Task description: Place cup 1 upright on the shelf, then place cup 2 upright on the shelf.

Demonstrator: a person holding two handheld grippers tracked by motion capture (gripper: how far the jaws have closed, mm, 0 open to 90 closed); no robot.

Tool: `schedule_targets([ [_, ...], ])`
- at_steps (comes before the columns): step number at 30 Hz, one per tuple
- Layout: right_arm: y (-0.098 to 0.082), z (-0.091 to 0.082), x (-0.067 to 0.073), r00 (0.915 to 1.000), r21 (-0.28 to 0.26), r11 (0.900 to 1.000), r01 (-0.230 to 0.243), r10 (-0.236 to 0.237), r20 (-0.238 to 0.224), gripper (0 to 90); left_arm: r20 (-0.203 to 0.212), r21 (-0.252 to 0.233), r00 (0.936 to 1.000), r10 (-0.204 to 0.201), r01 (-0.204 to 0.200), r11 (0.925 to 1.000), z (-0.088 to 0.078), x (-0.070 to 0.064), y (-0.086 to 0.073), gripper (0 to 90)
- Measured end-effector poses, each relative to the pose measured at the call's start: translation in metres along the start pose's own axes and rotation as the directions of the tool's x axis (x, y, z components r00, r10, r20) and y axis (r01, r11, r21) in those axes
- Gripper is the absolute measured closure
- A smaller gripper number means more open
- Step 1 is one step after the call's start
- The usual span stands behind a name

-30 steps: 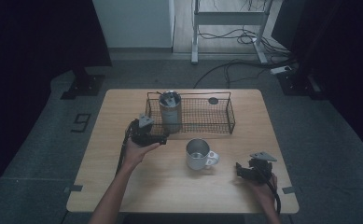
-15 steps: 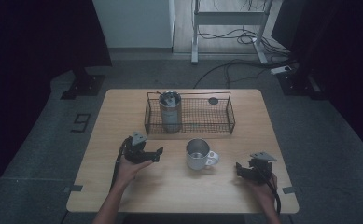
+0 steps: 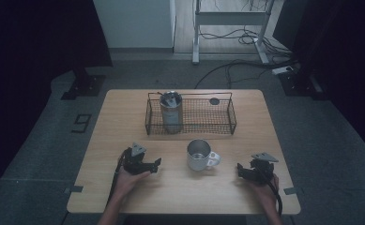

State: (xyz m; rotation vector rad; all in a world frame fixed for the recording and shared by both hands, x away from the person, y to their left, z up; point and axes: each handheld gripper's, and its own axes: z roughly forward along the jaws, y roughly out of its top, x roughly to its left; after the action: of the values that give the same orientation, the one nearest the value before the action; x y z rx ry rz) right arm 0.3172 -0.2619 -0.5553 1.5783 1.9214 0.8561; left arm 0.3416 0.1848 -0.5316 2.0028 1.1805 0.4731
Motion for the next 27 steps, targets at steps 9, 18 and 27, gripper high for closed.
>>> schedule_targets([
  [9, -0.003, -0.006, 0.012, 0.9916, -0.056, 0.995, 0.081, -0.075, 0.106, 12.6, 0.016, 0.032, 0.9998, -0.01, 0.01, 0.9994, 0.005, -0.004, -0.006, 7.4],
  [18, 0.01, -0.025, 0.017, 0.9998, -0.113, 0.994, 0.007, -0.005, 0.019, 13.1, 0.034, 0.021, 0.9989, -0.033, 0.033, 0.9993, 0.001, -0.003, -0.006, 8.2],
  [27, 0.038, -0.04, 0.032, 0.9992, -0.168, 0.986, -0.016, 0.01, -0.038, 12.9, 0.045, 0.006, 0.9973, -0.058, 0.058, 0.9983, -0.004, 0.0, -0.008, 8.9],
])
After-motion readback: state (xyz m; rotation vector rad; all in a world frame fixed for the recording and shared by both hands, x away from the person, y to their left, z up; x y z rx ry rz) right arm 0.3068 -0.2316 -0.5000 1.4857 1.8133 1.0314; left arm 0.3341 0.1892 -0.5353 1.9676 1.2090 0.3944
